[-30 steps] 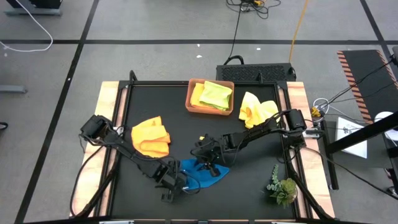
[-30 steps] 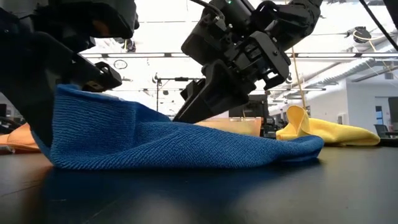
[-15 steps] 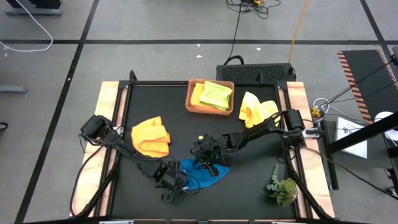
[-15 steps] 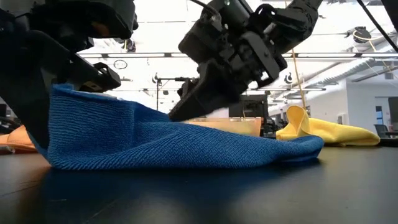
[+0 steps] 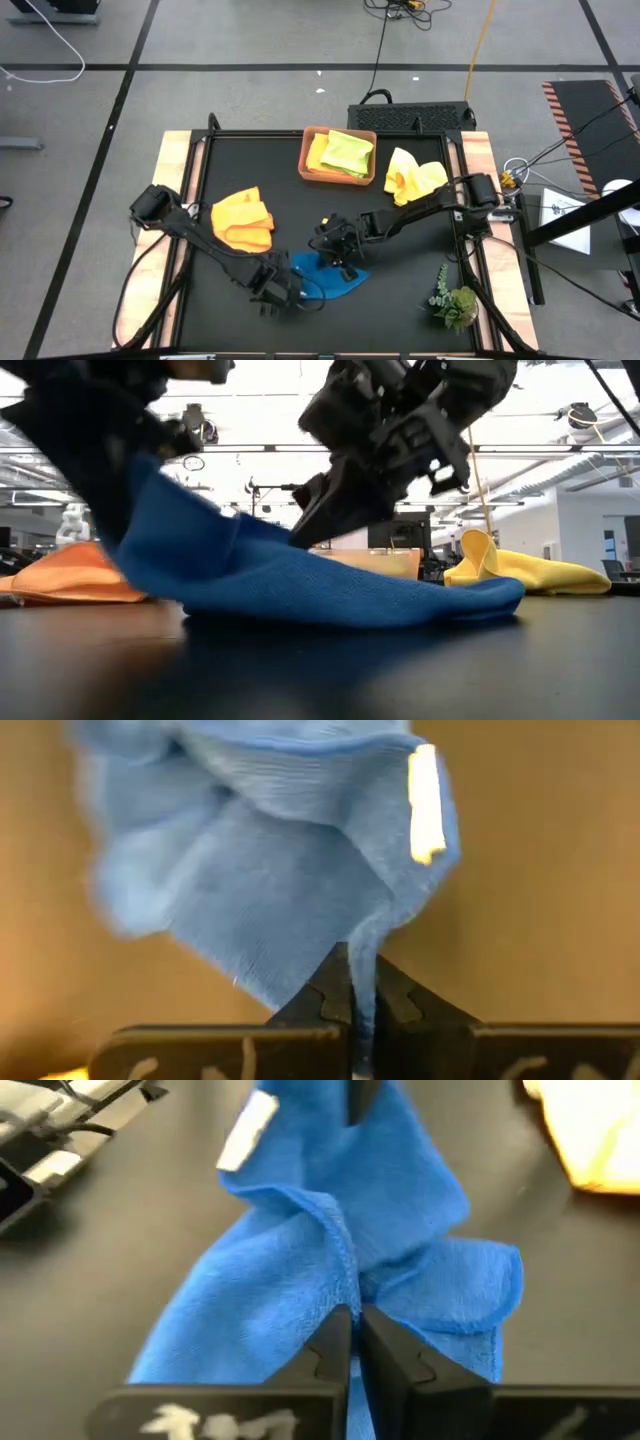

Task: Fold microfiber towels
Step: Fold the blue microfiber towel

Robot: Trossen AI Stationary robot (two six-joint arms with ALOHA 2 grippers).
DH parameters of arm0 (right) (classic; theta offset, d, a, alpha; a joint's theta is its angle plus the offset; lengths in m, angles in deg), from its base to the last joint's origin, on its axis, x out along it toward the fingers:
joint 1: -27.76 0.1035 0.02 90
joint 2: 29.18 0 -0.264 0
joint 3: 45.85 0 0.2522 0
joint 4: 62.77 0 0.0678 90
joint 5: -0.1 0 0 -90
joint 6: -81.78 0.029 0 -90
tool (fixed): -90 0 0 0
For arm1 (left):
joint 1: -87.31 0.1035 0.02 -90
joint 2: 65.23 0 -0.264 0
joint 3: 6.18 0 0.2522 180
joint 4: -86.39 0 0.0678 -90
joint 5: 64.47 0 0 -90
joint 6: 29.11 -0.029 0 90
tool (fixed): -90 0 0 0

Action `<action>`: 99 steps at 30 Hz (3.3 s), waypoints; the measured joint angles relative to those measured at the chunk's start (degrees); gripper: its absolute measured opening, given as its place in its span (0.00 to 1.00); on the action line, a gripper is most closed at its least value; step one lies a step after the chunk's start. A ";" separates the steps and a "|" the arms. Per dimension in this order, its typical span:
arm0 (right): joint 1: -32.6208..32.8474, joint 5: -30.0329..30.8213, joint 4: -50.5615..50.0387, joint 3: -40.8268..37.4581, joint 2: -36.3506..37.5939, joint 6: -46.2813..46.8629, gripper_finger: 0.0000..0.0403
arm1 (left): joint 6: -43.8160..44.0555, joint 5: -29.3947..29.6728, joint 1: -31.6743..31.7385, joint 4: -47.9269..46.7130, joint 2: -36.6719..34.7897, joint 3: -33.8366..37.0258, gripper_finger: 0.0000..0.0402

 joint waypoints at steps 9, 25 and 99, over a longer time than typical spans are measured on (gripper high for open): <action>1.25 14.49 -16.77 0.02 19.97 -4.98 0.01 | -5.07 22.51 0.98 -23.43 0.00 -19.62 0.01; 12.86 43.92 -30.50 0.04 51.05 -5.30 0.00 | -15.88 53.15 6.48 -27.31 0.00 -40.98 0.01; 24.50 27.34 8.65 -27.47 13.25 17.31 0.34 | -0.93 18.13 3.06 5.80 -0.04 1.59 0.02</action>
